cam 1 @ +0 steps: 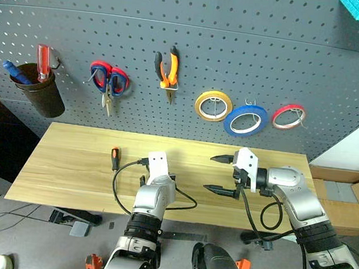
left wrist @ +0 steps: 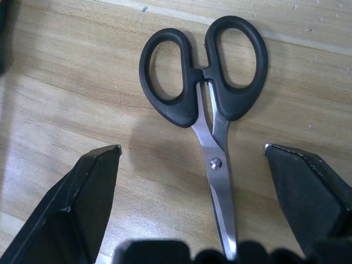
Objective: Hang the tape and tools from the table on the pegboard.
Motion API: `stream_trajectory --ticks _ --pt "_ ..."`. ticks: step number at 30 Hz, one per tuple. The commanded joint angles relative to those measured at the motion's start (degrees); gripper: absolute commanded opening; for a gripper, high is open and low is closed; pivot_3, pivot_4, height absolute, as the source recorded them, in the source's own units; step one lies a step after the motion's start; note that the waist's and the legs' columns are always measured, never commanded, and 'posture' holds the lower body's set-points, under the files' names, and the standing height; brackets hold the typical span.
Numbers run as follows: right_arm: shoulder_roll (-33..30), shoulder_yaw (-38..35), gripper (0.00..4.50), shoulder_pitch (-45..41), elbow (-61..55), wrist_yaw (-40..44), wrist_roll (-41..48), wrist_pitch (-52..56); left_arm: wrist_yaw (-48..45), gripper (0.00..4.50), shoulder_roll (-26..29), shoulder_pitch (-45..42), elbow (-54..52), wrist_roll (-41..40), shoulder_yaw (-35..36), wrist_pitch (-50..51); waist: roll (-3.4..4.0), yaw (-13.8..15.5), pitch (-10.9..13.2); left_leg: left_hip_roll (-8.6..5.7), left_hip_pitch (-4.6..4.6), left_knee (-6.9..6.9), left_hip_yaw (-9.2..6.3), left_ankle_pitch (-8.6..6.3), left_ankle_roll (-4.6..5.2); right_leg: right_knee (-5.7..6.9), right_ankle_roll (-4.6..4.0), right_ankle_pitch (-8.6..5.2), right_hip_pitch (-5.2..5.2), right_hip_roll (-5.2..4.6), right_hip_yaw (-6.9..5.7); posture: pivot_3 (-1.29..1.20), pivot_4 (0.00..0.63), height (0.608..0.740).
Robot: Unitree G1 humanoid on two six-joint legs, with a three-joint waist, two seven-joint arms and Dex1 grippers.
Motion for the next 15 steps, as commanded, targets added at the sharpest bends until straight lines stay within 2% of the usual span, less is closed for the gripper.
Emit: stream_trajectory --ticks 1,3,12,13,15 --pt "-0.6 -0.9 4.50 0.6 -0.5 0.3 -0.1 -1.3 0.8 4.13 -7.0 6.0 0.3 0.1 0.3 0.3 0.01 0.0 0.1 0.00 0.00 0.00 0.01 0.00 0.00 0.00 0.00 0.00 0.00 0.00 0.01 -0.05 0.275 0.740" --pt "-0.6 -1.0 4.50 0.6 -0.7 0.2 -0.1 -1.2 1.0 3.63 -7.2 6.0 0.3 0.0 0.4 0.4 0.00 0.0 0.2 0.01 0.00 0.00 0.01 0.00 0.00 -0.01 0.00 0.00 0.00 0.00 0.02 -0.05 0.276 0.740" --pt "-0.6 -1.6 4.50 -0.5 0.3 -0.1 0.1 -1.1 1.2 0.36 -7.4 6.2 0.1 -0.2 0.4 0.3 -0.02 -0.3 0.4 0.01 0.00 -0.01 0.02 0.00 0.00 -0.01 0.00 0.00 -0.01 0.01 0.00 -0.05 0.277 0.740" --pt "-0.6 -1.6 4.50 -0.5 0.4 -0.1 0.1 -1.1 1.2 0.16 -7.4 6.3 0.1 -0.3 0.4 0.3 -0.01 -0.3 0.5 0.01 -0.01 -0.01 0.01 0.00 0.00 -0.01 0.00 0.00 -0.01 0.01 0.01 -0.05 0.277 0.740" --pt "-0.7 -1.7 4.50 -0.6 0.7 -0.1 0.1 -1.3 1.4 0.17 -7.4 6.4 0.0 -0.3 0.4 0.3 -0.02 -0.3 0.5 0.01 -0.01 -0.01 0.02 0.00 0.00 -0.02 0.01 0.00 -0.01 0.00 0.01 -0.05 0.277 0.740"
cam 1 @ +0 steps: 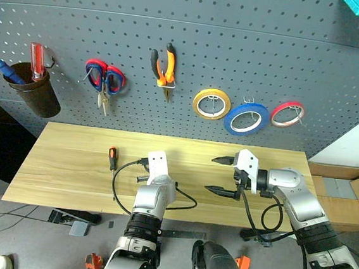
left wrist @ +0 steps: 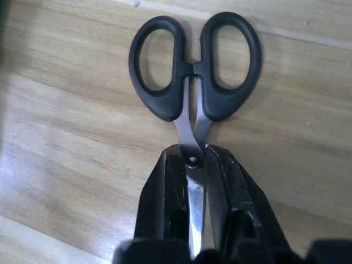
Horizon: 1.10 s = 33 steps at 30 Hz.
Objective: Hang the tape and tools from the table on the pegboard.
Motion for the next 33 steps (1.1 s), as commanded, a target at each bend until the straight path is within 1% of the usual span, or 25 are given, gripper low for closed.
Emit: stream_trajectory --ticks 1,11,16,19,21,25,28,33 --pt "-0.5 -1.6 4.50 -0.7 -0.4 0.2 0.3 -1.2 0.5 0.17 -7.5 6.4 -0.1 -0.3 0.4 0.3 -0.01 0.0 0.0 0.00 0.00 0.00 0.01 0.00 0.00 -0.01 0.00 0.00 0.00 -0.01 0.01 -0.05 0.280 0.740" --pt "-0.4 -1.7 4.50 -0.9 -0.1 0.2 0.4 -1.5 0.6 0.17 -7.1 6.2 -0.6 -0.3 0.3 -0.3 -0.01 0.0 0.0 0.00 0.00 0.00 0.00 0.00 0.00 -0.01 0.02 -0.01 0.00 -0.01 0.00 -0.04 0.276 0.740" --pt "-0.4 -2.9 4.50 1.0 -4.2 -0.6 2.5 1.0 -0.6 0.17 -4.9 9.2 -10.7 0.2 -1.4 4.0 -0.09 0.0 0.2 0.02 -0.13 0.00 -0.02 0.00 -0.01 0.00 0.02 0.00 -0.12 -0.01 -0.02 -0.01 0.265 0.740" --pt "0.0 -4.6 4.50 2.4 -8.5 -1.9 4.8 4.5 -2.8 0.17 -1.3 11.2 -17.4 1.3 -2.9 6.1 -0.07 0.0 0.1 0.11 -0.21 -0.05 -0.02 -0.04 -0.09 0.01 0.12 -0.06 -0.20 0.00 0.02 -0.01 0.262 0.740" --pt "0.6 -5.9 4.50 3.1 -12.2 -3.4 7.0 7.6 -5.6 0.17 2.6 11.8 -21.3 2.0 -4.2 6.2 -0.05 0.0 0.1 0.12 -0.22 -0.05 -0.03 -0.08 -0.18 0.02 0.17 -0.10 -0.23 0.00 0.04 0.01 0.257 0.740" --pt "1.6 -7.9 4.50 3.7 -19.5 -7.0 11.3 14.7 -9.0 0.17 7.5 14.7 -29.1 2.9 -3.2 7.9 -0.04 0.5 0.1 0.16 -0.31 0.00 -0.11 -0.14 -0.27 0.05 0.25 -0.16 -0.26 -0.14 0.00 0.02 0.240 0.740" --pt "2.7 -8.7 4.50 3.5 -22.7 -9.8 12.7 17.0 -9.3 0.17 8.2 16.6 -34.0 4.2 -1.6 9.2 -0.04 1.3 0.1 0.11 -0.42 0.09 -0.17 -0.14 -0.26 0.00 0.26 -0.16 -0.29 -0.20 -0.08 0.03 0.233 0.740" --pt "5.1 -9.5 4.50 2.0 -25.5 -12.7 15.8 19.1 -11.8 0.17 8.8 17.6 -39.0 6.4 -2.6 7.4 -0.03 1.8 0.1 0.09 -0.42 0.09 -0.16 -0.13 -0.23 0.00 0.27 -0.15 -0.28 -0.21 -0.09 0.06 0.213 0.740"
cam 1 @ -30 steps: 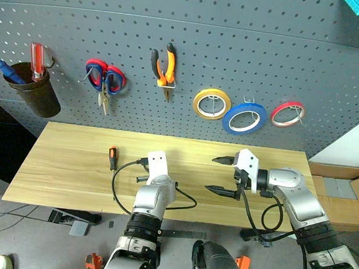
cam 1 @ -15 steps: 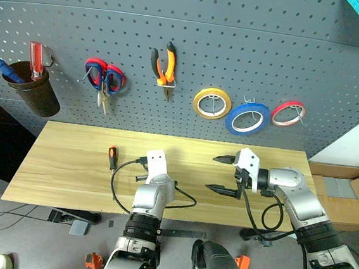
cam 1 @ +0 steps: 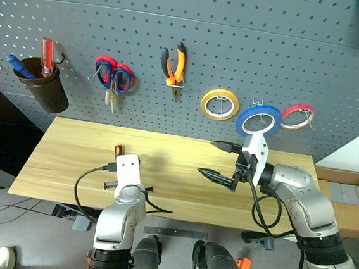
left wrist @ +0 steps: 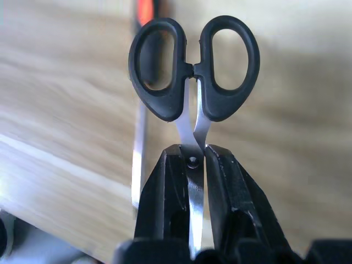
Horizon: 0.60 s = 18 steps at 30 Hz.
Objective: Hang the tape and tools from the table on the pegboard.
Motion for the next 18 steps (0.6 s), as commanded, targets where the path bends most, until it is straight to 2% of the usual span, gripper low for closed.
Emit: stream_trajectory --ticks 1,3,10,18 --pt "0.8 -1.8 4.50 -1.4 -4.2 -1.7 2.7 1.1 -1.4 0.17 0.2 0.5 -4.3 2.2 -0.9 -1.5 0.00 0.1 0.0 0.00 -0.01 -0.01 0.00 0.00 0.00 -0.01 0.00 0.00 -0.01 0.00 0.00 0.07 0.211 0.740" --pt "1.4 -1.8 4.50 -2.1 -4.6 -2.6 3.4 1.8 -1.9 0.17 0.6 0.3 -4.8 3.1 -0.6 -2.4 0.01 0.1 0.0 0.00 -0.05 -0.01 -0.01 0.00 0.00 -0.03 0.00 0.00 -0.01 0.00 0.00 0.08 0.204 0.740" --pt "3.2 -3.9 4.50 -4.3 -5.8 -5.7 8.6 6.0 -4.9 0.17 4.7 1.3 -9.4 8.3 -1.6 -15.8 0.02 0.5 -0.5 0.02 -0.04 -0.01 -0.03 0.00 0.00 0.03 0.00 0.00 -0.01 0.00 -0.03 0.14 0.146 0.740" --pt "4.0 -4.5 4.50 -6.0 -6.0 -8.0 9.4 6.0 -7.9 0.17 7.2 3.9 -14.4 12.9 -1.9 -21.3 0.00 1.7 -2.2 0.00 -0.05 0.04 -0.01 0.00 0.01 0.04 0.00 0.01 -0.01 0.00 -0.02 0.16 0.116 0.740"
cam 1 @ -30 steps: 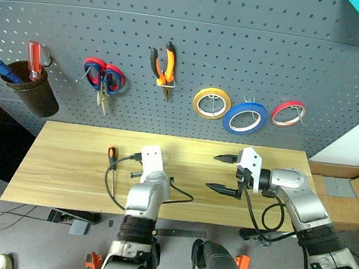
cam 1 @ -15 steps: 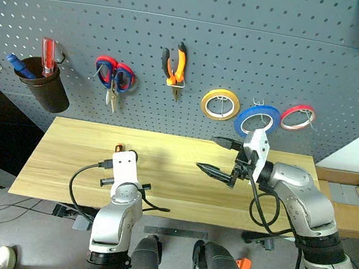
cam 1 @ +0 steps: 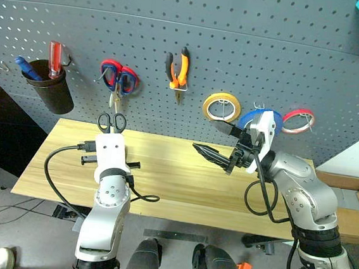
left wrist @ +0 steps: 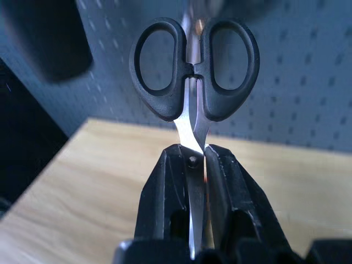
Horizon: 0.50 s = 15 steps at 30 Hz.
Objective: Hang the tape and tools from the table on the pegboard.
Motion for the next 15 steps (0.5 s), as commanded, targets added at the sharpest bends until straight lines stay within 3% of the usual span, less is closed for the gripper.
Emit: stream_trajectory --ticks 1,8,15 --pt "0.7 -1.2 4.50 -1.3 -2.4 -0.9 1.6 -0.3 -1.0 0.17 0.4 0.6 -4.5 2.5 -0.2 -2.6 0.01 0.2 -0.2 0.00 0.01 0.01 0.00 0.00 0.00 0.02 0.00 0.00 0.00 0.00 0.00 0.17 0.113 0.740" --pt "3.0 -2.1 4.50 -2.1 -1.8 -2.4 2.8 -1.6 -2.1 0.17 2.2 -2.8 -3.3 5.3 2.8 -5.5 -0.06 0.6 -1.5 -0.01 0.06 0.19 -0.03 0.01 0.02 0.19 -0.01 0.01 0.06 0.07 -0.04 0.19 0.094 0.740" --pt "3.4 -1.7 4.50 -3.3 0.2 -2.2 1.9 -3.3 -4.3 0.17 3.5 -8.3 4.6 4.4 5.0 -10.2 -0.05 1.5 -2.5 -0.06 0.07 0.56 -0.04 0.00 0.03 0.45 -0.05 0.03 0.10 0.14 -0.06 0.18 0.081 0.740"
